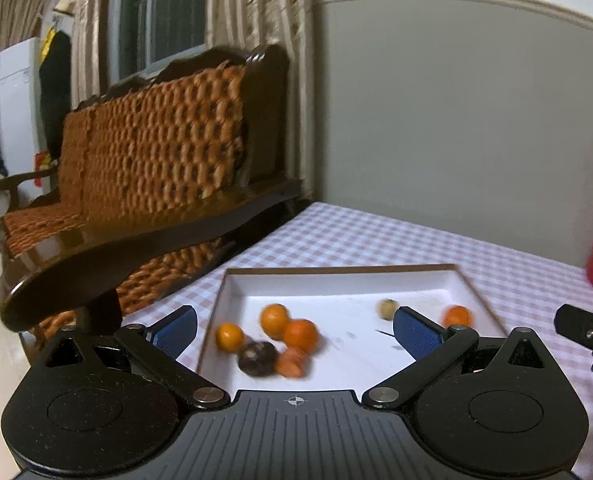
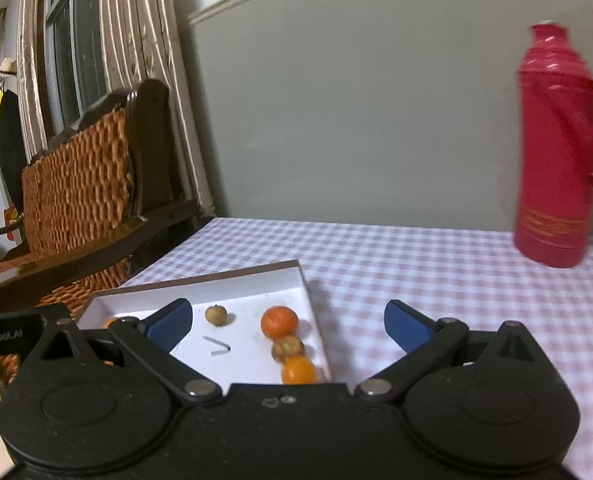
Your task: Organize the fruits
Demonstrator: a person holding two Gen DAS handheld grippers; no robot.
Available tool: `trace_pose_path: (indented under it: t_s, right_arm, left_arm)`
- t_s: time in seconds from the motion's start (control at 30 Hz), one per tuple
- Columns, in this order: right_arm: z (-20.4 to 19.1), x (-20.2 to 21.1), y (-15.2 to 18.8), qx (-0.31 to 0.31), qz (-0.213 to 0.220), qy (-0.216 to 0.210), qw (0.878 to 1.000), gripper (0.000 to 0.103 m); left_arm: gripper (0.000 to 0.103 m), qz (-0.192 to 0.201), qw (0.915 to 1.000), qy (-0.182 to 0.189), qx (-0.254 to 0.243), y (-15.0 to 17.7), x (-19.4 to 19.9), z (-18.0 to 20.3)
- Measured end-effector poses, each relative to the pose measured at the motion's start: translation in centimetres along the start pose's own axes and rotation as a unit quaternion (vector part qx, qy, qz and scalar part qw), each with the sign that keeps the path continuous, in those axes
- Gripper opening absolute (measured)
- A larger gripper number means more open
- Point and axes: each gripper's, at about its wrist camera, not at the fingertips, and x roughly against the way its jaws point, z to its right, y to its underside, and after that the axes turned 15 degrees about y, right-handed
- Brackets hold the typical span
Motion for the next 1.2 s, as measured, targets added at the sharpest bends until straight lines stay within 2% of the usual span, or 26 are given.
trace_pose_path:
  t_s: [0.13, 0.23, 0.33, 0.43, 0.53, 0.7, 1.0, 1.2]
  right_arm:
    - [2.4, 5.7, 0.6, -0.01, 0.013, 0.015, 1.0, 0.097]
    - [3.5, 8.9, 1.2, -0.013, 0.002, 0.026, 1.0, 0.097]
    - [3.6, 11.1, 2.0, -0.005, -0.008, 0.03, 0.999, 0.097]
    - [3.2, 12.5, 2.6, 0.005, -0.001, 0.037, 0.999, 0.097]
    - [3.5, 13.8, 3.2, 0.001, 0.005, 0.048, 0.999, 0.097]
    - [4.1, 14.9, 3.8, -0.008, 0.01, 0.063, 0.998, 0.097]
    - [4.7, 15.5, 3.7, -0.018, 0.018, 0.063, 0.998, 0.097]
    - [4.6, 15.4, 3.8, -0.018, 0.017, 0.062, 0.998, 0.097]
  left_arm:
    - [0.103, 0.015, 0.9994, 0.026, -0.015, 0.7, 5.6, 2.4]
    - [0.103, 0.02, 0.9985, 0.043, -0.027, 1.6, 8.9, 3.8]
    - [0.103, 0.014, 0.9978, 0.053, -0.037, 2.4, 11.1, 4.7]
    - [0.103, 0.008, 0.9978, 0.055, -0.037, 2.9, 12.4, 4.7]
    - [0.103, 0.004, 0.9984, 0.045, -0.033, 3.2, 13.2, 4.4]
    - [0.103, -0.001, 0.9984, 0.051, -0.022, 3.5, 13.7, 4.0]
    - [0.103, 0.01, 0.9982, 0.054, -0.026, 3.8, 13.8, 4.1]
    - [0.103, 0.003, 0.9981, 0.06, -0.015, 4.0, 13.3, 3.7]
